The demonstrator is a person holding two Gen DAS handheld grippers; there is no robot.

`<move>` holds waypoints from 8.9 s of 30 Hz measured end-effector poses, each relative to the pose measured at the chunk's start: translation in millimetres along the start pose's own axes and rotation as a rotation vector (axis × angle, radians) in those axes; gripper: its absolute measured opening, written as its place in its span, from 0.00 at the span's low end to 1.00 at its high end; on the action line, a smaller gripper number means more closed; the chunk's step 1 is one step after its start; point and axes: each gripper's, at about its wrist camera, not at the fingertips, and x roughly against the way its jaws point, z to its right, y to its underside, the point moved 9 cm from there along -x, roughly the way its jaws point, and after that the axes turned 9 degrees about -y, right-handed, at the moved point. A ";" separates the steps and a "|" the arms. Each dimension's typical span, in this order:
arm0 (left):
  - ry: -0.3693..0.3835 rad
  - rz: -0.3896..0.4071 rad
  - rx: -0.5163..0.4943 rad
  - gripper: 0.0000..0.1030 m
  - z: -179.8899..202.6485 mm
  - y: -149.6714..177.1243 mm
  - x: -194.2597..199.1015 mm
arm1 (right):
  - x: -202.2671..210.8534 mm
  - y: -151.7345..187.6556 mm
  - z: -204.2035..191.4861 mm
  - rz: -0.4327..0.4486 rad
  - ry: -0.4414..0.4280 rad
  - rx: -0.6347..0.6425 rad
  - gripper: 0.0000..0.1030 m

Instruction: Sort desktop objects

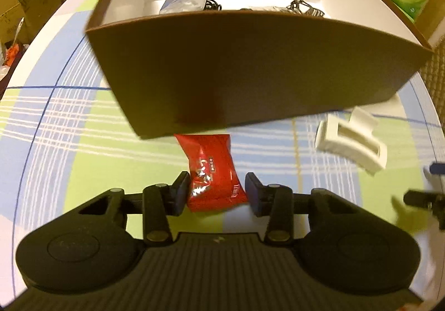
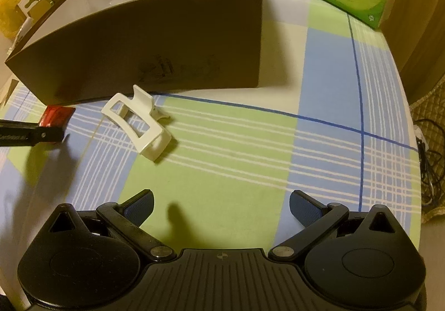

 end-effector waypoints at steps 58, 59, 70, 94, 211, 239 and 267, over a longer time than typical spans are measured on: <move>-0.106 -0.004 0.010 0.24 -47.1 17.7 7.9 | -56.3 -49.0 -83.2 0.090 -0.103 0.377 0.41; -0.108 -0.004 0.008 0.24 -46.5 17.4 7.9 | -55.4 -48.4 -83.1 0.089 -0.102 0.376 0.41; -0.087 0.003 -0.042 0.22 -33.0 22.2 11.5 | -39.7 -35.4 -83.9 0.046 -0.098 0.345 0.41; 0.050 0.169 -0.058 0.21 -16.6 -24.2 105.5 | 56.8 -52.9 -74.3 0.111 -0.224 0.209 0.40; -0.135 0.294 0.002 0.99 -6.9 -96.4 130.4 | 76.4 -114.9 -72.4 0.269 -0.086 0.140 0.98; -0.165 0.286 0.099 0.99 21.5 -4.3 210.3 | 142.8 -45.8 -95.8 0.317 -0.086 0.229 0.98; -0.187 0.273 0.112 0.99 39.2 37.8 221.5 | 145.3 -3.5 -91.0 0.265 -0.109 0.264 0.98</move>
